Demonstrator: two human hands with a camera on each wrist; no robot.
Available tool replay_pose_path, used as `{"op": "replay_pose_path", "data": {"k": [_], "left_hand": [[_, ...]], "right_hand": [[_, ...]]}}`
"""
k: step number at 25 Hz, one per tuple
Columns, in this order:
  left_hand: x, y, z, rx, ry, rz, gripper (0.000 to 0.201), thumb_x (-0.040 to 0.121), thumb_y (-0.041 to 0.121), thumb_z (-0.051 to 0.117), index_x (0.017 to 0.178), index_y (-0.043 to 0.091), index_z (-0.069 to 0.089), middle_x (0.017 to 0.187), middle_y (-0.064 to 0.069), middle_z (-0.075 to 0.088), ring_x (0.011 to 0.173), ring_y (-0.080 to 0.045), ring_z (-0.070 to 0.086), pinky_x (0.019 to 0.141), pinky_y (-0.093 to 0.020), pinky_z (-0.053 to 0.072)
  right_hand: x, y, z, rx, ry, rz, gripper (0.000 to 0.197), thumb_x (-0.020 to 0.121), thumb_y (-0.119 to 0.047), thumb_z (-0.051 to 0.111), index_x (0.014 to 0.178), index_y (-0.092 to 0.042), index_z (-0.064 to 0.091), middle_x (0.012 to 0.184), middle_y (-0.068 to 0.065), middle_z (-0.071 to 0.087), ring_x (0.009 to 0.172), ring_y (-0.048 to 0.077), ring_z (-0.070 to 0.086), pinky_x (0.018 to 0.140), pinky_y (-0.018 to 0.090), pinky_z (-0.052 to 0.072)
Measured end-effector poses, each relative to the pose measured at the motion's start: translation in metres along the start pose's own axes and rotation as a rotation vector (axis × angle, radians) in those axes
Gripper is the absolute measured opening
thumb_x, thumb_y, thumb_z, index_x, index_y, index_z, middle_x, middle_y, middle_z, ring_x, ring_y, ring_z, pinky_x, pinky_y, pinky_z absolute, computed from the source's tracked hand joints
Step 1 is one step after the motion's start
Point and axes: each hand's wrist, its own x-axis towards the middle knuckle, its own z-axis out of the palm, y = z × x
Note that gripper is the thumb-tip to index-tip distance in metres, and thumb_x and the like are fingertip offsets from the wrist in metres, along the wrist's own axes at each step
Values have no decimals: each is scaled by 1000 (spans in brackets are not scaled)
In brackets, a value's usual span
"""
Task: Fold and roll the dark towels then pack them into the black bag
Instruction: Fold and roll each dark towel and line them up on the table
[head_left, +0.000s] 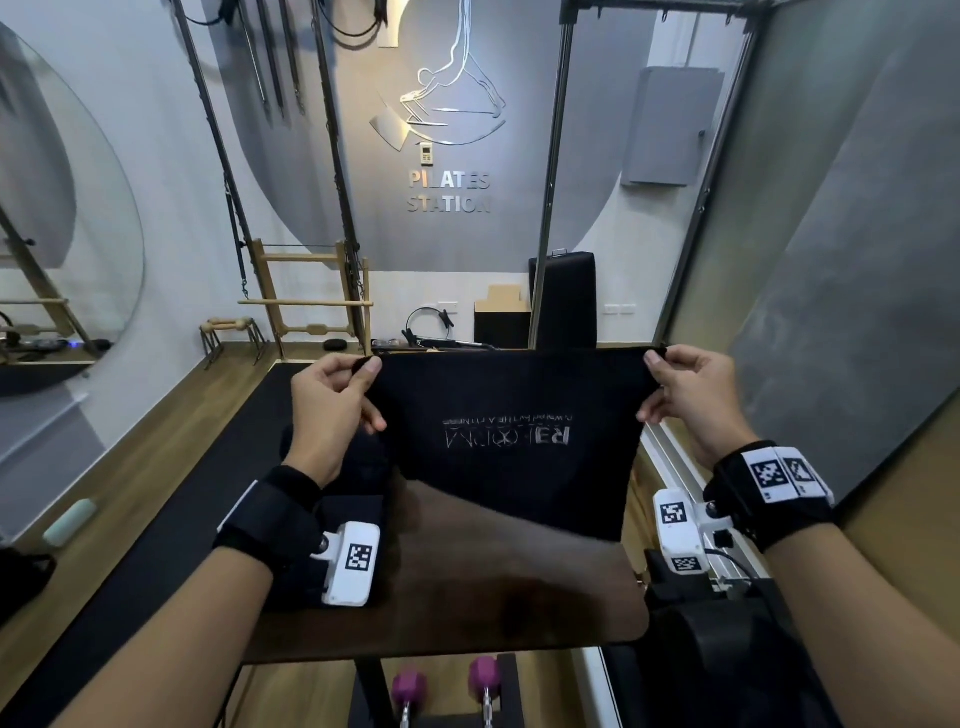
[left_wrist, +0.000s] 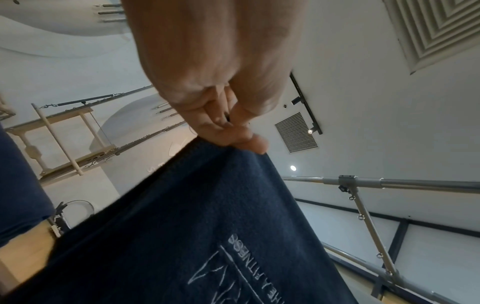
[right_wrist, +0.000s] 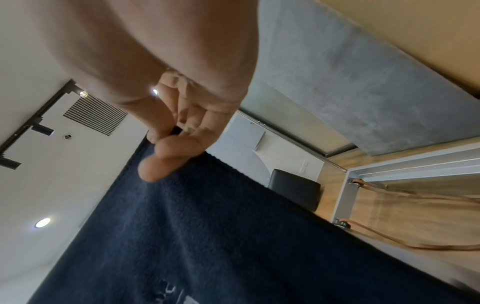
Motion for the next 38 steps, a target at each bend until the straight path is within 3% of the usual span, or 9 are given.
{"op": "replay_pose_path", "data": {"k": [5, 9, 12, 15, 19, 23, 27, 30, 38], "left_hand": [[7, 1, -3, -113, 60, 27, 26, 90, 30, 85, 97, 12, 67, 55, -2, 62, 34, -17, 53, 36, -22, 39], [14, -13, 0, -115, 8, -28, 25, 88, 31, 86, 93, 13, 71, 72, -11, 74, 47, -25, 70, 36, -26, 46], [18, -28, 7, -189, -53, -87, 16, 95, 19, 79, 98, 7, 69, 92, -14, 78, 83, -38, 80, 53, -31, 62], [26, -35, 15, -247, -61, -54, 9, 99, 10, 73, 102, 3, 68, 101, -17, 76, 97, -40, 78, 76, -36, 66], [24, -43, 16, -250, -46, 9, 5, 100, 10, 70, 105, 7, 71, 100, -9, 76, 98, -35, 78, 82, -33, 65], [-16, -81, 1, -163, -37, -28, 8, 103, 9, 65, 109, 6, 69, 102, -12, 76, 95, -31, 79, 80, -32, 65], [-82, -138, -18, 43, 9, -274, 6, 105, 11, 62, 104, 7, 66, 98, -23, 72, 75, -26, 76, 58, -33, 63], [-116, -163, -28, 242, 21, -339, 7, 105, 17, 65, 99, 14, 66, 83, -15, 72, 56, -26, 70, 44, -34, 55], [-72, -176, 9, 288, 125, -336, 8, 105, 21, 65, 103, 13, 65, 83, -8, 73, 52, -30, 73, 44, -34, 59]], "right_hand": [[5, -1, -8, 37, 71, -6, 21, 92, -18, 77, 98, -6, 61, 41, 0, 46, 25, 14, 33, 34, 16, 24], [8, 4, -4, 46, 57, 42, 25, 94, -13, 76, 107, 1, 60, 63, 6, 59, 30, 17, 49, 32, 24, 37], [10, 7, 5, 79, -6, 105, 20, 99, -3, 67, 114, 6, 57, 100, 21, 62, 56, 25, 74, 60, 31, 65], [18, 10, 6, 101, -23, 43, 18, 101, 0, 62, 110, 16, 62, 107, 33, 70, 85, 34, 78, 76, 28, 65], [15, 19, 5, 161, -9, 3, 9, 100, 0, 63, 101, 8, 67, 105, 31, 73, 94, 39, 77, 83, 31, 64], [-18, 59, -4, 210, -29, 61, 11, 98, 3, 64, 91, -2, 72, 102, 25, 76, 93, 35, 78, 81, 29, 63], [-80, 133, -12, 82, -17, 272, 14, 97, 1, 66, 89, -7, 73, 92, 18, 79, 84, 29, 78, 77, 32, 63], [-110, 176, -20, -65, 12, 407, 6, 97, -4, 69, 94, 1, 69, 68, 13, 73, 52, 19, 65, 53, 27, 52], [-58, 187, -4, -90, 80, 397, 7, 93, -8, 76, 93, -8, 69, 50, -3, 58, 40, 11, 46, 43, 24, 39]]}}
